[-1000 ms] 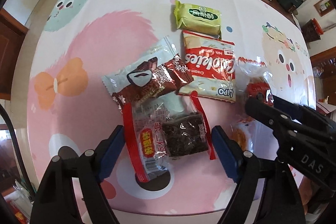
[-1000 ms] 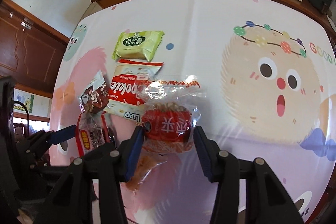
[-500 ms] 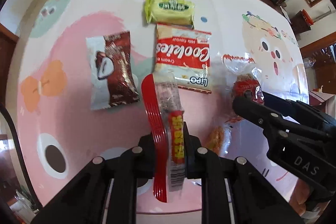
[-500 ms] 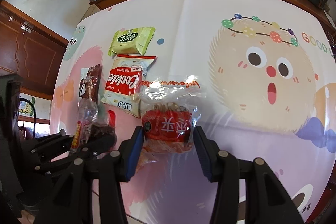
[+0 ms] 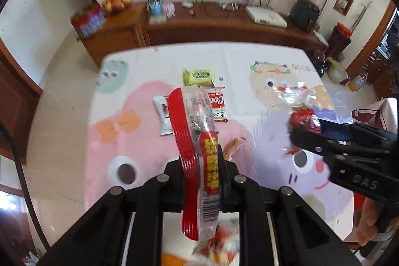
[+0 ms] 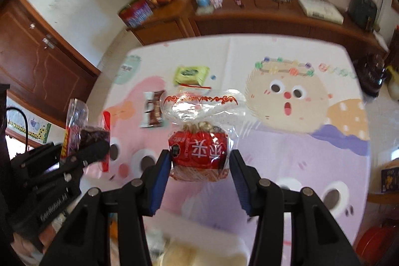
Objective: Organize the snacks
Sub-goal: 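Carry both held snacks over the white tray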
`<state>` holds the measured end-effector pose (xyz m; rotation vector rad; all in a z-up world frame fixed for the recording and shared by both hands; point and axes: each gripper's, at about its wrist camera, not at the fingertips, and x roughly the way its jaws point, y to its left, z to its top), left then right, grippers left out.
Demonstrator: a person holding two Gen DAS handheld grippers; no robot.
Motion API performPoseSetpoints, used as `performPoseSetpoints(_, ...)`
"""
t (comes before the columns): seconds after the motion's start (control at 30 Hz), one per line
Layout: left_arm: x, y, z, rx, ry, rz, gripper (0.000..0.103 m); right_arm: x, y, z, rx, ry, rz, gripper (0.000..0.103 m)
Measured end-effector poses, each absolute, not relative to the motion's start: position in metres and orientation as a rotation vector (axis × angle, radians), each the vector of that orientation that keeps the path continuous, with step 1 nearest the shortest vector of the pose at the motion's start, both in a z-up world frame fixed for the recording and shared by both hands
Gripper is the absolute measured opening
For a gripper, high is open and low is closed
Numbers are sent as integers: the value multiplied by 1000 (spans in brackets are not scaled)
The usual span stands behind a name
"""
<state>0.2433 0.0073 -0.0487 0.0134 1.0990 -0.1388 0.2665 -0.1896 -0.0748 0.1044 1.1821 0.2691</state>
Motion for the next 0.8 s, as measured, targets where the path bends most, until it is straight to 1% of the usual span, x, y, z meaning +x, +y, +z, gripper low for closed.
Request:
performPoseSetpoints(0.2, 161, 23, 1, 72, 964, -116, 15, 186, -187, -21, 86, 1060, 299, 48)
performPoseSetpoints(0.4, 92, 22, 22, 125, 858, -105, 15, 111, -181, 7, 85, 963, 314, 49)
performPoseSetpoints(0.57, 54, 23, 21, 101, 834, -118, 16, 65, -178, 5, 113, 928, 314, 49)
performPoseSetpoints(0.8, 28, 25, -2, 63, 837, -108, 16, 25, -179, -15, 159, 928, 305, 49)
